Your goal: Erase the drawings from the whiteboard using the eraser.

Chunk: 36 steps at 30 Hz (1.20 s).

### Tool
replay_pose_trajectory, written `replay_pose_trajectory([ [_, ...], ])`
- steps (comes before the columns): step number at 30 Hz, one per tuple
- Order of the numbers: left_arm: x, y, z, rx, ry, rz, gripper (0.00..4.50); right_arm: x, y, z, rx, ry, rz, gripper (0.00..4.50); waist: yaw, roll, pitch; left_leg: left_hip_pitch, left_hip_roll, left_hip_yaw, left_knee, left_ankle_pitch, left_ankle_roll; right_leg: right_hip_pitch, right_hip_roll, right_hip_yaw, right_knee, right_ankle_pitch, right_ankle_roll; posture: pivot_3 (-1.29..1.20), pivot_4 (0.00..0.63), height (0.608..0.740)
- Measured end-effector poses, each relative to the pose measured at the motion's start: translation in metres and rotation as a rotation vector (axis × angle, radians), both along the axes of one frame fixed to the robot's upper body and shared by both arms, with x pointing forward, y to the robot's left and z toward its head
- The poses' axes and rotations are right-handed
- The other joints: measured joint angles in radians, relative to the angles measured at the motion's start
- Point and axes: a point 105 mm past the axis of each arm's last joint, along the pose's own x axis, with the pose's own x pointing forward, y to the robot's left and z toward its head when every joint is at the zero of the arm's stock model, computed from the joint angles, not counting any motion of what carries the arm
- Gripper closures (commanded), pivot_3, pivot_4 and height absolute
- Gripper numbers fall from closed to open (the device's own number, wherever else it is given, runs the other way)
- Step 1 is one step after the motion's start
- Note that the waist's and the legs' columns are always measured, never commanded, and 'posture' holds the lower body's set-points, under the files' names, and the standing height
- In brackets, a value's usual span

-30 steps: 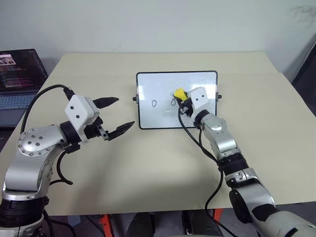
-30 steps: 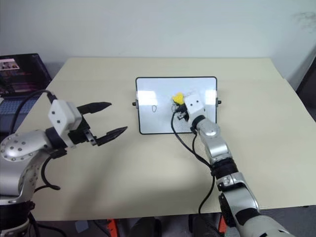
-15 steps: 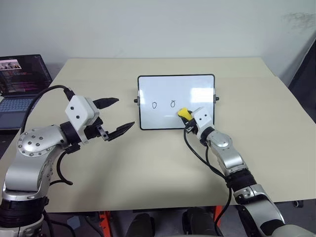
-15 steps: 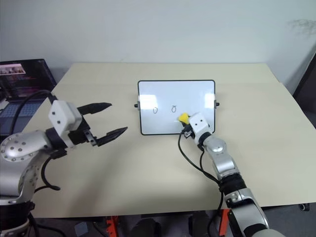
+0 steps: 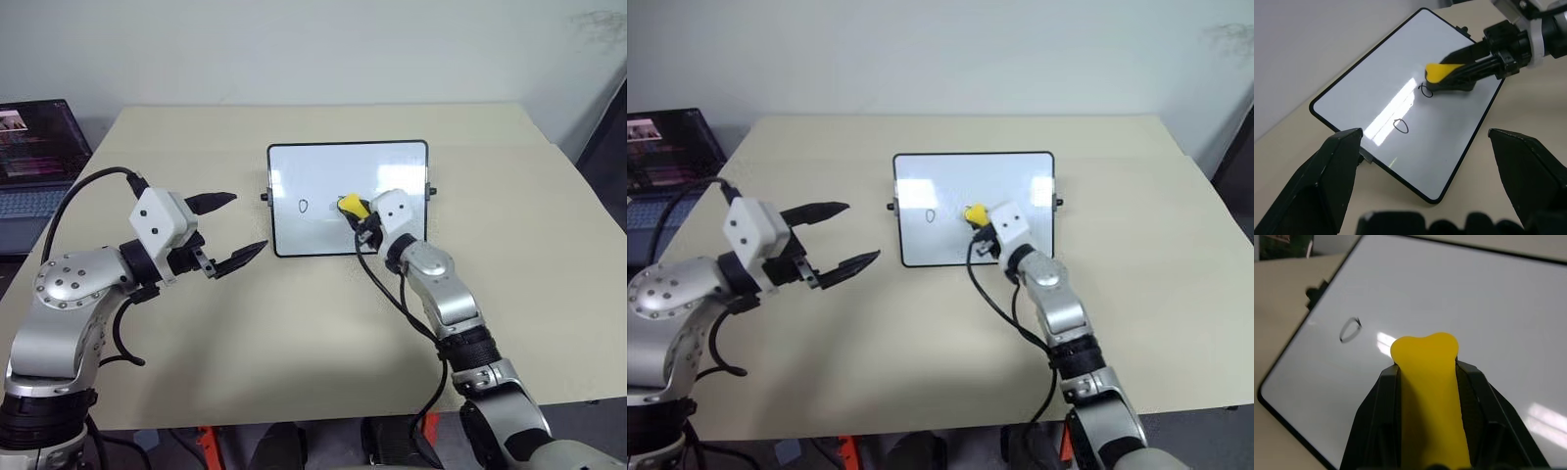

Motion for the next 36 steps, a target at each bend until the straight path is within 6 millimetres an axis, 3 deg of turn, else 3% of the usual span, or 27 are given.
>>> replay_pose_trajectory([
  [9, 0.0, 0.0, 0.0, 0.0, 0.001, -0.001, 0.0, 0.007, 0.014, 0.009, 0.014, -0.015, 0.011, 3.27, -0.001, 0.0, 0.0, -0.006, -0.001, 0.0, 0.001, 0.0, 0.0, -0.005, -0.002, -0.001, -0.001, 0.0, 0.0, 0.0, 0.15, 0.74],
  [18, 0.001, -0.001, 0.003, -0.001, -0.01, -0.003, 0.0, 0.022, 0.031, -0.003, -0.115, -0.054, 0.006, 3.27, -0.003, 0.0, 0.0, -0.006, -0.001, 0.0, 0.002, 0.0, -0.001, -0.005, -0.002, -0.001, 0.0, 0.0, 0.0, 0.0, 0.15, 0.74],
  [26, 0.001, -0.001, 0.003, -0.001, -0.01, 0.0, 0.0, 0.021, 0.017, -0.015, -0.268, -0.11, -0.009, 3.27, 0.003, 0.0, -0.001, 0.0, -0.001, 0.0, 0.003, -0.001, 0.002, 0.001, -0.002, -0.002, 0.002, 0.0, 0.0, 0.0, 0.15, 0.74],
  [36, 0.003, -0.002, 0.004, 0.001, -0.015, -0.001, 0.0, 0.008, -0.022, -0.044, -0.358, -0.036, -0.04, 3.27, 0.022, -0.001, -0.001, 0.02, -0.003, -0.002, 0.003, -0.001, 0.003, 0.021, -0.002, -0.002, 0.005, 0.0, 0.0, 0.0, 0.15, 0.74],
])
